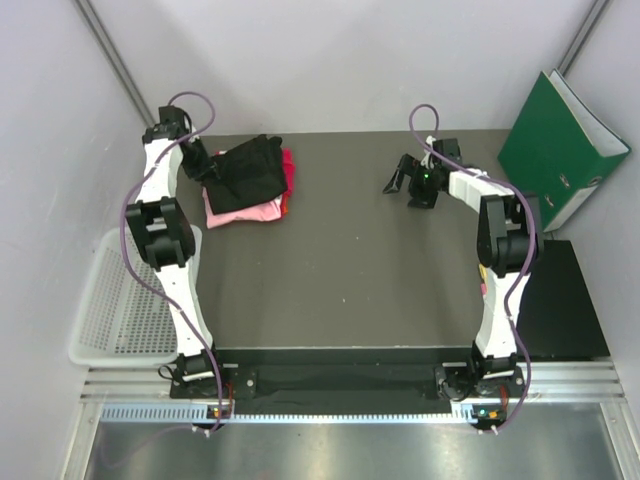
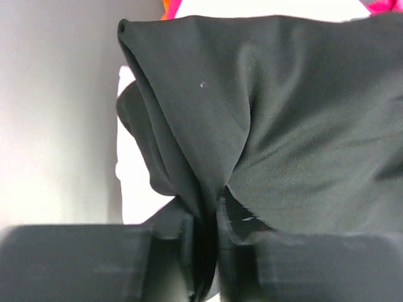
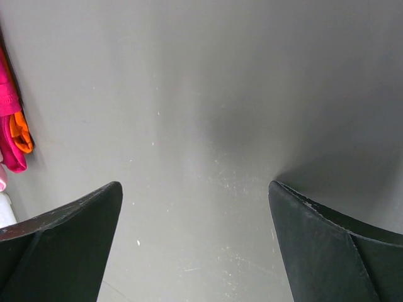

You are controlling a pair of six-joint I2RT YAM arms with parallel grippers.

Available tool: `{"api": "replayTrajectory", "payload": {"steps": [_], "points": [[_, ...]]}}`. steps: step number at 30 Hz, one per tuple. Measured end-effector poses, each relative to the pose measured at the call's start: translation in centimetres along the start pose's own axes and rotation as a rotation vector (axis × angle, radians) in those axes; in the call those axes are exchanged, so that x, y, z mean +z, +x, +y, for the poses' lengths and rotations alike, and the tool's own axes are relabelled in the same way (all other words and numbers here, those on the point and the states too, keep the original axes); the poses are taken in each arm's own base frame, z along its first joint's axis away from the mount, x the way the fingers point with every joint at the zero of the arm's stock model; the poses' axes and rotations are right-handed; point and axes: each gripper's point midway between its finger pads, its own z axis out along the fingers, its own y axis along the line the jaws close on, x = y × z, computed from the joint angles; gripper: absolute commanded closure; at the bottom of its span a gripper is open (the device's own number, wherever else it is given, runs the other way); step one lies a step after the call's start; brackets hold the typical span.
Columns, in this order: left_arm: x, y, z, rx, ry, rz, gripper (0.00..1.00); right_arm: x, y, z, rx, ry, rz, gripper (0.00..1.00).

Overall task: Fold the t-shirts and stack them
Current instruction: Put the neatly folded tshirt into the corner of the board with the left arm

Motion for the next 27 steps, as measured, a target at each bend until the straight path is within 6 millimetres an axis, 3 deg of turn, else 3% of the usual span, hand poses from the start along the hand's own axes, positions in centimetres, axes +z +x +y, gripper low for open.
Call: {"api": "replayTrajectory", "payload": {"steps": [1, 3, 4, 9, 14, 18, 21, 23, 25, 26, 27], "points": [[0.0, -0.2, 0.0, 0.001, -0.004, -0.009, 0.40, 0.0, 0.0, 0.0, 0.000, 0.000, 0.002, 0.00], [-0.1, -0.8, 0.1, 0.005, -0.013, -0.030, 0.21, 0.0, 0.0, 0.0, -0.003, 0.000, 0.004, 0.00], [-0.2, -1.1, 0.1, 0.006, -0.013, -0.040, 0.02, 0.0, 0.0, 0.0, -0.005, 0.000, 0.004, 0.00], [-0.3, -2.5, -0.2, 0.024, -0.021, -0.108, 0.02, 0.0, 0.1, 0.0, -0.013, -0.002, 0.006, 0.00], [-1.6, -1.7, -1.4, 0.037, 0.008, -0.162, 0.02, 0.0, 0.0, 1.0, -0.057, 0.012, 0.017, 0.00], [-4.9, -2.3, -4.7, 0.078, 0.048, -0.254, 0.02, -0.2, -0.9, 4.4, -0.142, -0.013, -0.004, 0.00], [-7.1, -2.7, -9.1, 0.155, 0.090, -0.334, 0.02, -0.1, -1.1, 7.2, -0.203, -0.045, -0.023, 0.00], [-7.8, -1.9, -13.3, 0.223, 0.144, -0.354, 0.17, 0.0, -0.8, 8.2, -0.229, -0.056, -0.021, 0.00], [-7.6, -0.6, -17.4, 0.288, 0.198, -0.349, 0.84, 0.2, -0.2, 8.7, -0.241, -0.060, -0.008, 0.00], [-7.3, 0.3, -19.9, 0.327, 0.231, -0.339, 1.00, 0.2, 0.1, 8.7, -0.242, -0.059, -0.001, 0.00], [-6.7, 0.9, -21.5, 0.344, 0.255, -0.331, 1.00, 0.2, 0.1, 8.7, -0.242, -0.059, 0.000, 0.00]]}}
